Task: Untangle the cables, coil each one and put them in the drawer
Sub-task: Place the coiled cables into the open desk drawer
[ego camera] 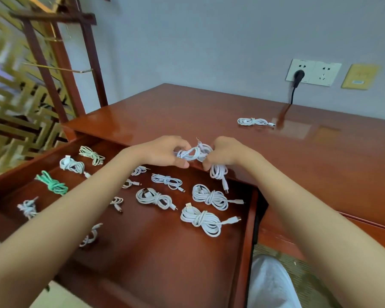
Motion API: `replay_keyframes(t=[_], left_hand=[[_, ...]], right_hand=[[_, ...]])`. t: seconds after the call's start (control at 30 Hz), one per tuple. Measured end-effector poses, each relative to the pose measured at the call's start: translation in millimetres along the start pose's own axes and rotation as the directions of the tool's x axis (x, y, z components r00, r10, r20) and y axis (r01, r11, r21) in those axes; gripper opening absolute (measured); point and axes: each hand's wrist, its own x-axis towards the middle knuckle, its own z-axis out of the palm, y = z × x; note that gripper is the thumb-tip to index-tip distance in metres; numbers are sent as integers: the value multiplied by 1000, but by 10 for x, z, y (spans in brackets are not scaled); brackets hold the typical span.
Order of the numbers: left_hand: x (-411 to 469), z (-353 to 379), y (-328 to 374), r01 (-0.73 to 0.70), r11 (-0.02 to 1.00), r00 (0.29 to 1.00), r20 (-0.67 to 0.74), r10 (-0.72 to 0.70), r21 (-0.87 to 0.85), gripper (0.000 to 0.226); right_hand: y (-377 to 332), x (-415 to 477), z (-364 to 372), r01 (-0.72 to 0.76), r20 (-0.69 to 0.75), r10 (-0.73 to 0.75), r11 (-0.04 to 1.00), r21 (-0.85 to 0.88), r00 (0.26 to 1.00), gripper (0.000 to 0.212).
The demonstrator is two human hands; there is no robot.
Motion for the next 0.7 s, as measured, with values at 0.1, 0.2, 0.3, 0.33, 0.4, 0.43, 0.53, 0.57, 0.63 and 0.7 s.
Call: replay_keyframes(t=[0.1,0.2,0.3,0.33,0.4,0.43,0.53,0.57,0.63,0.7], left_hand=[[-219,-73,3,26,1000,986,167,-26,3,26],[-350,-82,-41,86,993,934,341,-108,79,34],[-414,-31,-98,154,974,863,458,-216,169,40],[-421,-7,-117,163,969,838,493,-235,185,41],[-432,50,-146,170,964,798,545,-258,207,43],[-440,83,-150,169,961,786,559,-265,218,45],[-456,188,-145,163,954,759,586,-284,251,53],[-460,216,-139,157,954,753,594,-283,254,53],[-468,252,-143,139,955,752,600,-273,260,53],[-485,278,-148,109,953,760,594,-264,284,53]], right_hand=[[-88,-101,67,78,87,-82,996,43,993,31],[-182,-261,165,130,234,-135,991,38,963,42],[-288,-388,333,167,418,-127,984,-60,899,51],[-320,-416,397,179,472,-121,981,-78,873,52],[-370,-449,519,193,560,-93,974,-122,823,56],[-388,-455,575,197,593,-68,968,-154,802,57],[-419,-465,711,212,643,-11,948,-236,766,45],[-428,-469,744,217,642,-3,942,-255,767,42],[-448,-481,791,233,629,-5,931,-282,778,43],[-476,-505,809,247,612,-11,921,-301,791,46]])
